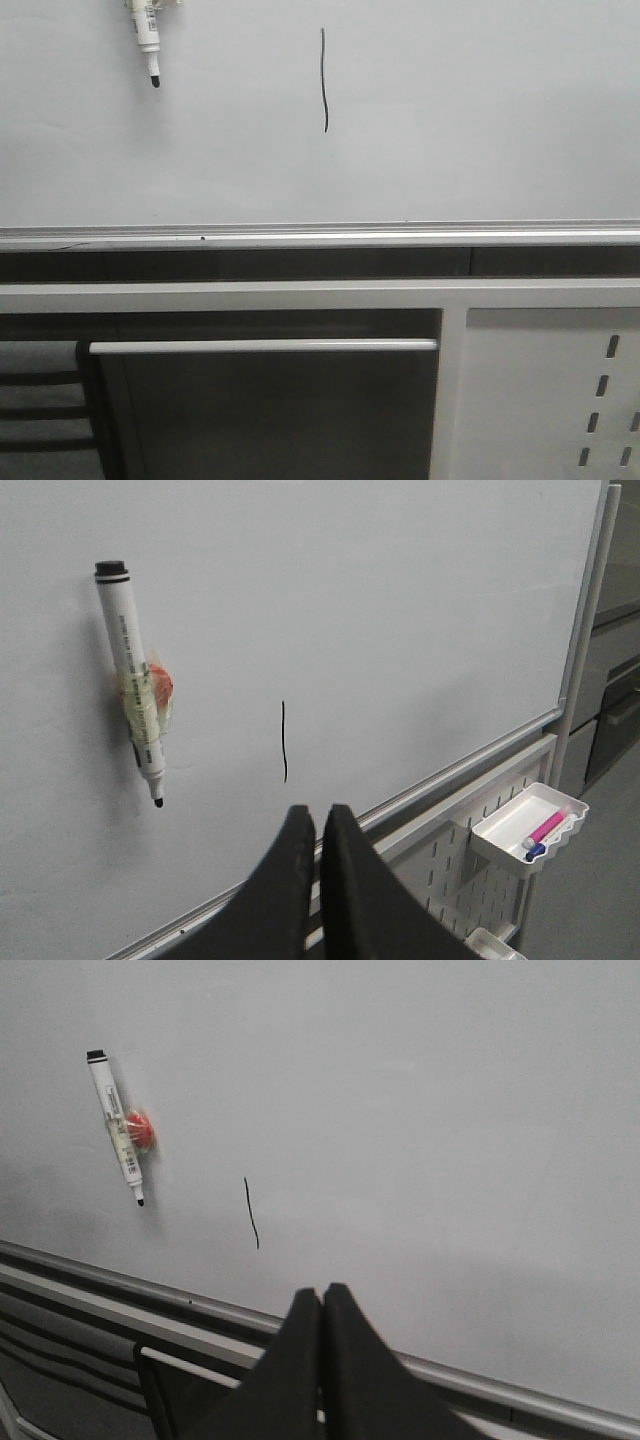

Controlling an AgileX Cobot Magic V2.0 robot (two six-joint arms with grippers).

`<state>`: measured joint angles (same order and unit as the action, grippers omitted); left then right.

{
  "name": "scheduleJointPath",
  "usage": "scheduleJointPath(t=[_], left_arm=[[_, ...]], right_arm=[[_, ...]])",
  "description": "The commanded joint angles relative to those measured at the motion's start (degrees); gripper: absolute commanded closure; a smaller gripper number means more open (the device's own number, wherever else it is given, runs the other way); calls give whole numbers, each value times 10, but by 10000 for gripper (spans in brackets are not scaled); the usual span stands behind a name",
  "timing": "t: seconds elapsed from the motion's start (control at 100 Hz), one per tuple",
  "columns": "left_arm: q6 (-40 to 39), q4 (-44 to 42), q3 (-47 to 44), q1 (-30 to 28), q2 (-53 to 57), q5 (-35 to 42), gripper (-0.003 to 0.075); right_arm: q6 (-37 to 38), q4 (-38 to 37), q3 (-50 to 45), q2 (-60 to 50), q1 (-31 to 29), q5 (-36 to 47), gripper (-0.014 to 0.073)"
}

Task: Write number 1 on whiteboard

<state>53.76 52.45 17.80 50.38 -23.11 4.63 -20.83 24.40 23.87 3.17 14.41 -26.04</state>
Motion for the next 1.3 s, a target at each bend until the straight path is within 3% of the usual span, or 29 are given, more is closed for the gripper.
scheduleJointPath(t=[0.0,0.28,0.64,1.18,1.23,1.29], left_arm=[[-3,1,-13,1,48,25,741],[-3,12,-59,1,161,38,741],[-3,48,-60,1,161,38,741],[-3,49,-61,1,161,38,741],[-4,19,-63,1,161,38,741],[-27,-88,-64,-6,161,18,741]], right_arm=[[9,12,-30,-38,-4,52,657],[12,34,-67,-31,-4,69,657],[12,34,-74,-31,-4,-6,657],[12,34,-74,-31,-4,-6,657],[12,34,-74,-31,-4,-6,657],[12,34,-74,-31,-4,-6,657]])
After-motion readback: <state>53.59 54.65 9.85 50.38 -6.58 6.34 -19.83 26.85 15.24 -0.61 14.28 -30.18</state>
